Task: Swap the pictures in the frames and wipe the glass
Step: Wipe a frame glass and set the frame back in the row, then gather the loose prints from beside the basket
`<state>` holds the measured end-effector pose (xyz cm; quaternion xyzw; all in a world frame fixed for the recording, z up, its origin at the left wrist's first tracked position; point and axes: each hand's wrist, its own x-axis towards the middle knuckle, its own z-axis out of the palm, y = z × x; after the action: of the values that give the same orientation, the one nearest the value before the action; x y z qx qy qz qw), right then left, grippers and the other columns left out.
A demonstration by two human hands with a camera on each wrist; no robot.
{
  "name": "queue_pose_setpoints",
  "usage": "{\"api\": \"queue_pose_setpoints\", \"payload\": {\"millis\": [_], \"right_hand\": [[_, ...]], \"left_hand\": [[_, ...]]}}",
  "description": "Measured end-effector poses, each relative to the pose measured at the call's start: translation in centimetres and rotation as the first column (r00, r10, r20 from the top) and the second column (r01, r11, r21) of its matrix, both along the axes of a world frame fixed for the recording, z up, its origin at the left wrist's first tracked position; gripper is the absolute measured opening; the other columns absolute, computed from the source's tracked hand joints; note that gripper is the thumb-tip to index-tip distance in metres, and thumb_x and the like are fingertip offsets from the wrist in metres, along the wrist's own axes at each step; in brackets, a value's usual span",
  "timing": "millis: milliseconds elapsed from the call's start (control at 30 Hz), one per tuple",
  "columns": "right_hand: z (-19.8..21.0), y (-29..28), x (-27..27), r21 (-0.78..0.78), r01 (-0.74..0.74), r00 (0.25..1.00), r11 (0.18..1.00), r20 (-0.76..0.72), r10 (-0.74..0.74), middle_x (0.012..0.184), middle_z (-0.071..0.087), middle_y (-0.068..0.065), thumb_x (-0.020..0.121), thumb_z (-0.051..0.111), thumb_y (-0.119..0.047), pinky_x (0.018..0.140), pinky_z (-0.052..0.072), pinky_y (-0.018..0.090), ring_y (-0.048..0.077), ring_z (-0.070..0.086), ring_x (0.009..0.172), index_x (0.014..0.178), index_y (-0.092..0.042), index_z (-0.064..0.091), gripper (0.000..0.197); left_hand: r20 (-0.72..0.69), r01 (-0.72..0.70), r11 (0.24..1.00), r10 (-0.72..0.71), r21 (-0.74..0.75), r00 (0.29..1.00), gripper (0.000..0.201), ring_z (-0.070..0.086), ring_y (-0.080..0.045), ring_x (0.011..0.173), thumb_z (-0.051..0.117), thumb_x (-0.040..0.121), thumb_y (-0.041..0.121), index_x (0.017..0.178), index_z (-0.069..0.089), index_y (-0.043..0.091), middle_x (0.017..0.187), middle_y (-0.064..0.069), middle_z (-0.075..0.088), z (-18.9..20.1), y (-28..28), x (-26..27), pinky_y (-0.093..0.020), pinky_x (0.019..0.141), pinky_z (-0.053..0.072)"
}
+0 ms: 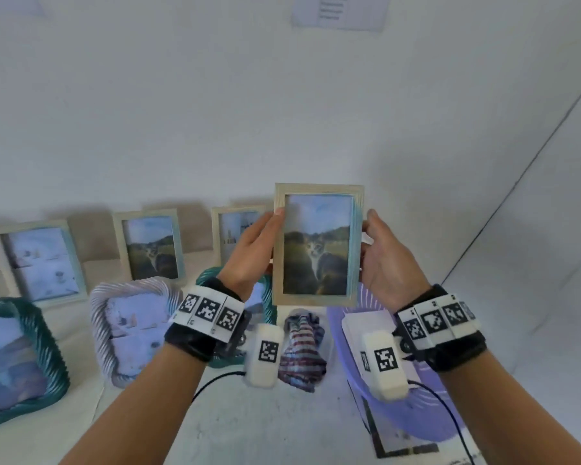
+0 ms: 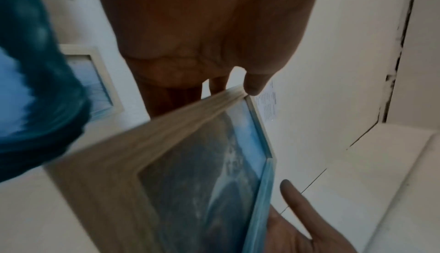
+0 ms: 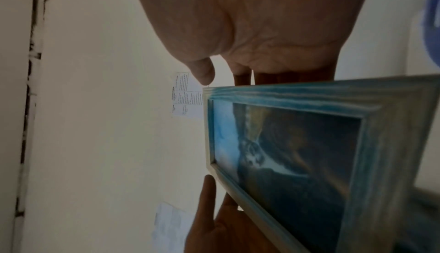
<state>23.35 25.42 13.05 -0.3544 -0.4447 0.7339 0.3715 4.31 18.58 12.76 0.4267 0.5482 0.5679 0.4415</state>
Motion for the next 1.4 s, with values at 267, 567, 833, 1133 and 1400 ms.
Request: {"api": "queue_pose_setpoints", "payload": {"millis": [267, 567, 833, 1133, 1400], "right_hand": [[0.3, 12.0, -0.4, 0.112, -0.031, 0.966, 0.993, 0.257, 0.002, 0.109, 0.072, 0.009, 0.087, 0.033, -0.075, 0.095, 0.049, 0.045, 0.027, 0.068, 0.102, 0.119, -0.026, 0.062, 0.065], [-5.0, 21.2, -1.6, -0.058, -0.161, 0.878, 0.985, 0.447, 0.17, 0.096, 0.073, 0.012, 0.08, 0.035, -0.076, 0.079, 0.053, 0.039, 0.029, 0.068, 0.089, 0.112, -0.017, 0.063, 0.073], [-8.2, 23.9, -2.5, -0.114, -0.23, 0.806, 0.967, 0.534, 0.255, 0.075, 0.06, 0.011, 0.086, 0.037, -0.054, 0.081, 0.051, 0.039, 0.026, 0.058, 0.07, 0.09, -0.014, 0.056, 0.045], [-8.9, 24.6, -2.9, -0.067, -0.248, 0.762, 0.966, 0.602, 0.238, 0.079, 0.061, 0.012, 0.092, 0.037, -0.051, 0.089, 0.051, 0.045, 0.028, 0.059, 0.073, 0.09, -0.013, 0.058, 0.044], [-7.1, 23.5, -0.8, 0.111, -0.295, 0.699, 0.949, 0.702, 0.135, 0.103, 0.068, 0.013, 0.091, 0.028, -0.069, 0.089, 0.052, 0.042, 0.029, 0.066, 0.096, 0.118, -0.018, 0.053, 0.062]], "left_hand": [[-0.156, -0.124, 0.98, 0.1, -0.157, 0.983, 0.089, 0.047, -0.028, 0.132, 0.027, 0.086, 0.079, 0.143, 0.046, 0.013, 0.143, -0.012, 0.049, 1.6, 11.6, 1.8, -0.048, 0.112, 0.036], [0.016, -0.223, 0.901, 0.246, -0.372, 0.969, 0.111, 0.033, -0.036, 0.14, 0.023, 0.074, 0.091, 0.151, 0.028, 0.012, 0.153, -0.022, 0.032, -4.6, 18.2, 3.1, -0.054, 0.116, 0.024], [0.136, -0.246, 0.848, 0.344, -0.47, 0.929, 0.11, 0.03, -0.032, 0.143, 0.032, 0.07, 0.092, 0.152, 0.027, 0.018, 0.155, -0.016, 0.03, -8.4, 19.3, 3.1, -0.052, 0.117, 0.023], [0.147, -0.235, 0.84, 0.345, -0.489, 0.927, 0.105, 0.031, -0.031, 0.142, 0.037, 0.073, 0.087, 0.152, 0.027, 0.019, 0.155, -0.015, 0.031, -9.2, 19.7, 2.3, -0.051, 0.117, 0.023], [-0.104, -0.317, 0.856, 0.302, -0.407, 0.948, 0.077, 0.037, -0.028, 0.137, 0.033, 0.093, 0.067, 0.149, 0.032, 0.014, 0.151, -0.012, 0.037, -7.5, 19.5, 1.9, -0.043, 0.113, 0.028]]}}
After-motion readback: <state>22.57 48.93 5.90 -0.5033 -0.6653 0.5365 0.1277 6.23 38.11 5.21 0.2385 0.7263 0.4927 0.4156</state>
